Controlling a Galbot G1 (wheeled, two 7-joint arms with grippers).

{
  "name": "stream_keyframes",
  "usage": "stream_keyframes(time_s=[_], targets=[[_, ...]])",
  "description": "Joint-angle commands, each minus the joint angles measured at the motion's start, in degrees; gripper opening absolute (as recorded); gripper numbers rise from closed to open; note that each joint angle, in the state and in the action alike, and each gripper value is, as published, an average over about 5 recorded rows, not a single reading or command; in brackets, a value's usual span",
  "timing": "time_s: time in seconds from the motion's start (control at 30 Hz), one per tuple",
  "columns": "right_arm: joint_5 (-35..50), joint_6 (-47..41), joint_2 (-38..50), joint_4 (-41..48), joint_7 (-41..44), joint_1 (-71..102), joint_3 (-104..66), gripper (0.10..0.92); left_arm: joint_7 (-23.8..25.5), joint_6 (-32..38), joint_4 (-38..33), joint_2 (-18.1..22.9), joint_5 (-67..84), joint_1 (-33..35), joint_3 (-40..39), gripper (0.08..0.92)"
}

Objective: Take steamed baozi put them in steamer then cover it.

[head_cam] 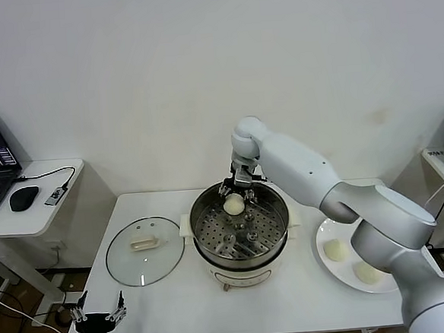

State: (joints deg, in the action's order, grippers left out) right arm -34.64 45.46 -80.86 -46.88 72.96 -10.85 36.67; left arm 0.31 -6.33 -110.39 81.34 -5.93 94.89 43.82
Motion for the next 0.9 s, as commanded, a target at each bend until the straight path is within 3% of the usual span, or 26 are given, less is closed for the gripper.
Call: stream_keyframes(time_s=[0.03,0.2,0.47,0.67,0.9], targets=[[-0.2,-1.9,0.0,-0.4,-1.8,0.3,-0.1,0.805,0.0,0.0,0.0,0.0,-0.1,0.0,0.0,0.823],[5.8,-8.3,2.5,-4.9,2.9,-2.5,-0.3,0.822,0.1,0.0,0.0,0.0,0.0,0.0,-0.2,0.823],[23.7,-23.6,12.3,-15.4,6.3,-10.0,3.9,0.823,0.5,-0.6,-0.6,-0.1,0.3,-0.2,-0.3,0.823],[34.1,-39.3,21.4,-18.1,5.4,-15.8,8.8,0.823,1.1,-1.8,-1.6,-0.3,1.7,0.0,-0.3,0.823],[38.4,-58.8,30.9,-22.8,5.5,-16.9,11.2,0.823,1.7,-3.0,-2.9,-0.4,2.8,0.4,-0.7,0.823]])
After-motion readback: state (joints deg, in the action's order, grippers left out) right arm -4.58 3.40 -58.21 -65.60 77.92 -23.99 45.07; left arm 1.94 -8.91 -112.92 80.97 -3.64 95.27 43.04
